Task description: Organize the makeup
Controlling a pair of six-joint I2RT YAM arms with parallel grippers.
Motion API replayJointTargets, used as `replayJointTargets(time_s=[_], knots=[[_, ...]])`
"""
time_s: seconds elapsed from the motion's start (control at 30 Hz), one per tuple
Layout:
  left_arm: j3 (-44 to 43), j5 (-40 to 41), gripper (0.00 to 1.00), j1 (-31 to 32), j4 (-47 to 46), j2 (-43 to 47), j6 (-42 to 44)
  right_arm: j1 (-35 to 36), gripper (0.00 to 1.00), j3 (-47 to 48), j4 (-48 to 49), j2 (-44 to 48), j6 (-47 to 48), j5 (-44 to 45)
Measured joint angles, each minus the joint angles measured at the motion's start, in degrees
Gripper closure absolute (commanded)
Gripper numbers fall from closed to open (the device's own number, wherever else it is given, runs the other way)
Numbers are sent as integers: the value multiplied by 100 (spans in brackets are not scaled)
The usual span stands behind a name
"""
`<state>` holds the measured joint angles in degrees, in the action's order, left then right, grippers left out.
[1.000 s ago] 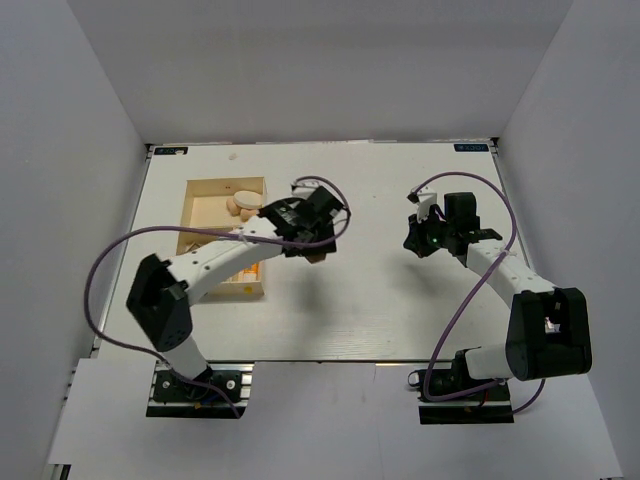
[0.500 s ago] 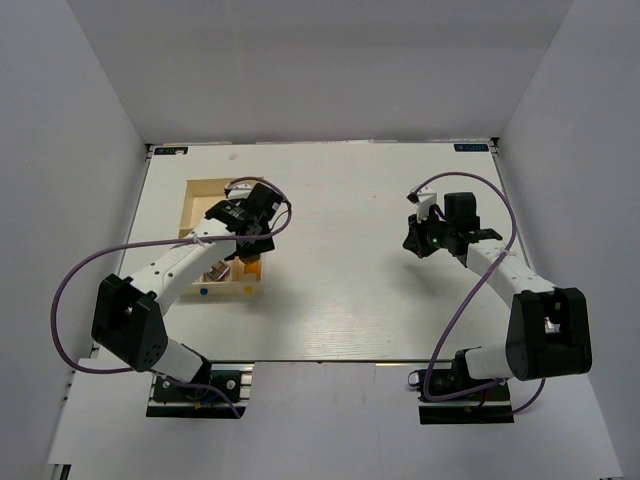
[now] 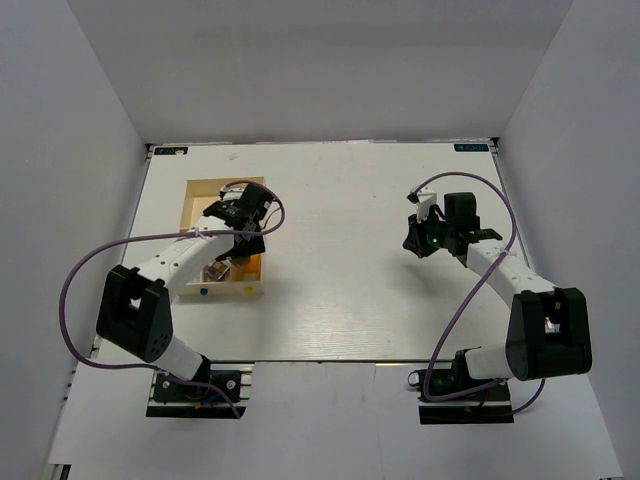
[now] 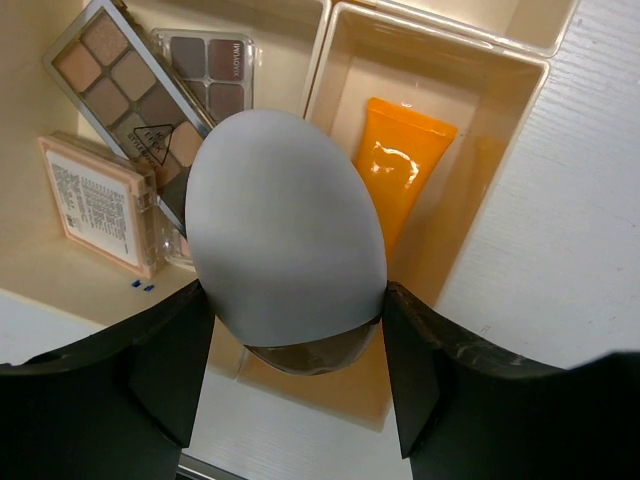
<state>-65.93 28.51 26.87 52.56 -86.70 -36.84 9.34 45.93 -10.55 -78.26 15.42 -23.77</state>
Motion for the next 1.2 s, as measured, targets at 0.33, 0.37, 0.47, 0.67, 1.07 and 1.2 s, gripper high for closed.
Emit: replayJointTargets(time_s=[0.33, 0.37, 0.47, 0.67, 1.07, 1.2], knots=[[0, -175, 10, -13, -186, -197, 90, 0, 100, 0, 2, 0, 0, -4], [0, -184, 9, -13, -188, -199, 90, -2, 100, 0, 0, 0, 0, -7], [-22, -205, 8, -13, -181, -199, 90, 0, 100, 0, 0, 0, 0, -33], [-315, -216, 18, -13, -55, -168, 81, -2, 93, 0, -4, 0, 2, -76], [227, -2621, 2, 103, -1672, 2092, 442, 0, 11, 142, -326, -101, -146, -621], [603, -3198, 2, 133, -2159, 2505, 387, 0, 11, 289, -354, -107, -435, -568]])
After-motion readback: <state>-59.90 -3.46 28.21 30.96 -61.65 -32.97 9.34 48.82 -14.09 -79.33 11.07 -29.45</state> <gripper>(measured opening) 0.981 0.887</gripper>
